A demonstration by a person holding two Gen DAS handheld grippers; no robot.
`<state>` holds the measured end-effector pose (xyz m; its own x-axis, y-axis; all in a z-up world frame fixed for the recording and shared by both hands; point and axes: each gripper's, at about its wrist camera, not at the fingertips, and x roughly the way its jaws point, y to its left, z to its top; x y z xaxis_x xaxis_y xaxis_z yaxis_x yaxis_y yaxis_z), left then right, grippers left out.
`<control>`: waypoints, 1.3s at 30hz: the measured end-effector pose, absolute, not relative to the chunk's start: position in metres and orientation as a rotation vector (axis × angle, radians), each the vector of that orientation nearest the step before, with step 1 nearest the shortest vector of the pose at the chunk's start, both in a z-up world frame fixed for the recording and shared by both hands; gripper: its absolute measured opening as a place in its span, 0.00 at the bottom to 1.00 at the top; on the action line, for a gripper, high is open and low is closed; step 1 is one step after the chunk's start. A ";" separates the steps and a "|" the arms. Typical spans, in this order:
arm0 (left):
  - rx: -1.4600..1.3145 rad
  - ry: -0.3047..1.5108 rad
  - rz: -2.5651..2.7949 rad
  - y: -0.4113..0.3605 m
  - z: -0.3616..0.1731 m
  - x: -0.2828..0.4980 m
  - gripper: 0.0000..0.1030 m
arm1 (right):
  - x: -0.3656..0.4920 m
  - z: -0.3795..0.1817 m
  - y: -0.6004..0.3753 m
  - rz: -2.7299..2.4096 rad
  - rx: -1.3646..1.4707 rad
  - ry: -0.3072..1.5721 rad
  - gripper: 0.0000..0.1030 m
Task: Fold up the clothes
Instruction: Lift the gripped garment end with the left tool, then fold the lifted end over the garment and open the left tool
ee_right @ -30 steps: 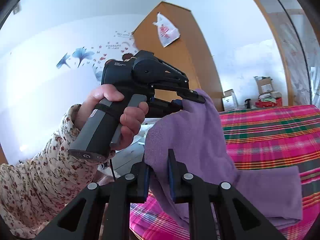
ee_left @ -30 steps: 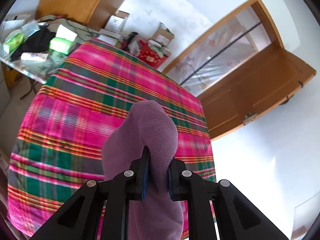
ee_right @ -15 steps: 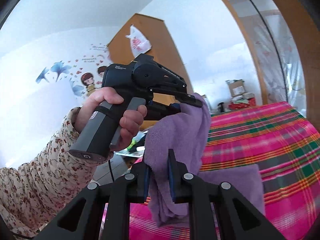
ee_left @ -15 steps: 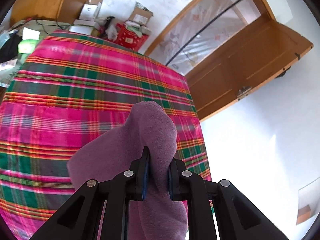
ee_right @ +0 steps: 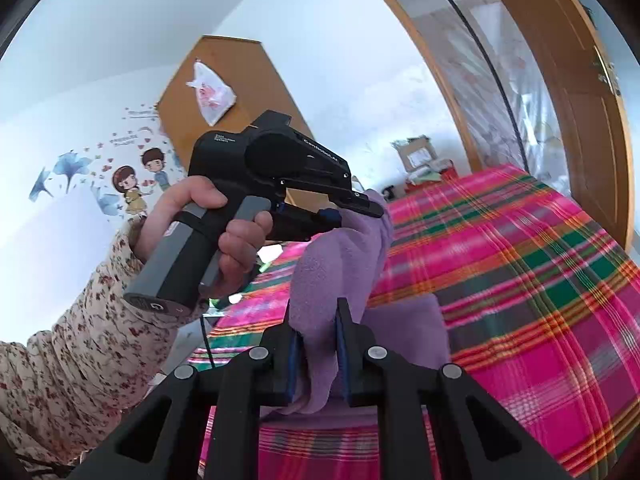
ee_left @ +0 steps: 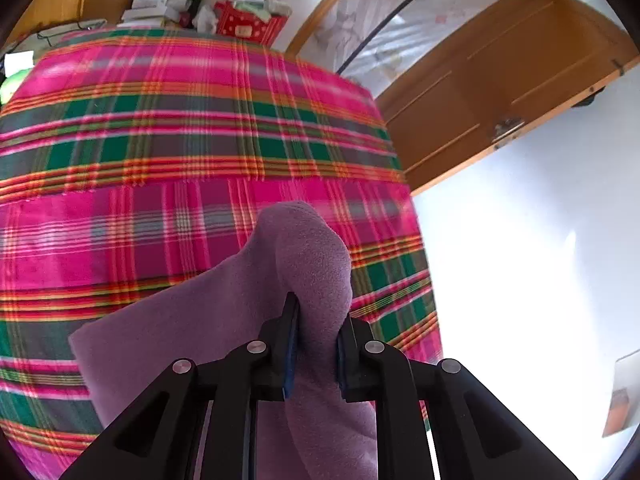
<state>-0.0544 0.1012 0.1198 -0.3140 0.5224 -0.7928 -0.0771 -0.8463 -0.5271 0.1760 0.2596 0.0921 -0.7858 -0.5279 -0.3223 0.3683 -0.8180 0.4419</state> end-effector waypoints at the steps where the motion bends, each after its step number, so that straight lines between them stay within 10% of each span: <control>1: -1.574 -0.561 2.199 0.105 0.114 -0.058 0.16 | 0.173 0.087 0.263 -2.540 0.615 -0.503 0.16; 39: -1.740 -0.569 2.100 0.134 0.038 -0.099 0.27 | 0.130 -0.006 0.330 -2.559 0.971 -0.804 0.30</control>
